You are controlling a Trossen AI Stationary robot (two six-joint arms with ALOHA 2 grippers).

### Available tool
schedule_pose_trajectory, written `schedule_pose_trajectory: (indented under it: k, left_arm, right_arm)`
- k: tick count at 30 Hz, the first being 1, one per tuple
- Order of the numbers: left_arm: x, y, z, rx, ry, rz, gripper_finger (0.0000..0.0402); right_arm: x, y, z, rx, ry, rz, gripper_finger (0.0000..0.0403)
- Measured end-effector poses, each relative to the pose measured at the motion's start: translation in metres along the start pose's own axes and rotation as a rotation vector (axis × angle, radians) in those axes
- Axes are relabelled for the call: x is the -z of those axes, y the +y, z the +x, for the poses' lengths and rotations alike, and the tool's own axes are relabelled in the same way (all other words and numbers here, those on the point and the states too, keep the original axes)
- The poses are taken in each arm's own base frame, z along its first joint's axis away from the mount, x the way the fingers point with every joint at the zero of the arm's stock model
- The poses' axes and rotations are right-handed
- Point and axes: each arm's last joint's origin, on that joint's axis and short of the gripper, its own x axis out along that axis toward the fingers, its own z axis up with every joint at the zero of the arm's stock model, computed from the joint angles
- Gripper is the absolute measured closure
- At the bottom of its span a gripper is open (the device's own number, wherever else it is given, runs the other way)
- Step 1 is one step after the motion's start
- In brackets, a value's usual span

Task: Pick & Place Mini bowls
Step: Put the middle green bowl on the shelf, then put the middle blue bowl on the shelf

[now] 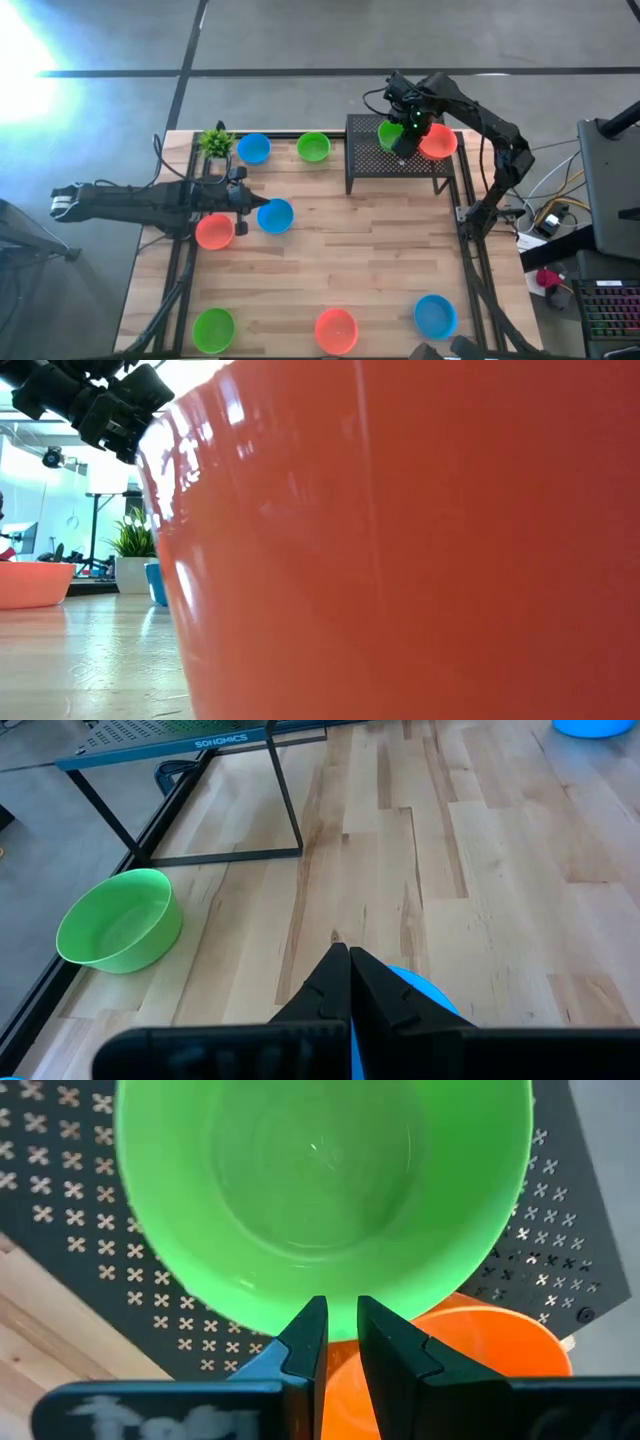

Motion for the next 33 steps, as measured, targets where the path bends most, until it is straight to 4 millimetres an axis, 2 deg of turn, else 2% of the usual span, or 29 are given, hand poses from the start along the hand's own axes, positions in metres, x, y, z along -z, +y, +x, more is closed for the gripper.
schedule_pose_trajectory:
  k: [8, 18, 27, 33]
  left_arm:
    - [0.001, 0.000, 0.000, 0.001, 0.006, 0.025, 0.0402]
    - [0.002, 0.000, 0.003, -0.013, 0.030, -0.004, 0.0396]
    - [0.007, -0.001, 0.013, -0.026, 0.093, -0.035, 0.0326]
    - [0.016, -0.003, 0.027, -0.065, 0.201, -0.079, 0.0319]
  right_arm:
    - [0.013, 0.011, -0.031, 0.020, -0.203, -0.052, 0.0351]
    - [0.035, 0.043, -0.069, 0.011, -0.424, -0.169, 0.0351]
    - [0.044, 0.078, -0.079, -0.026, -0.480, -0.302, 0.0351]
    - [0.045, 0.094, -0.080, -0.039, -0.492, -0.368, 0.0351]
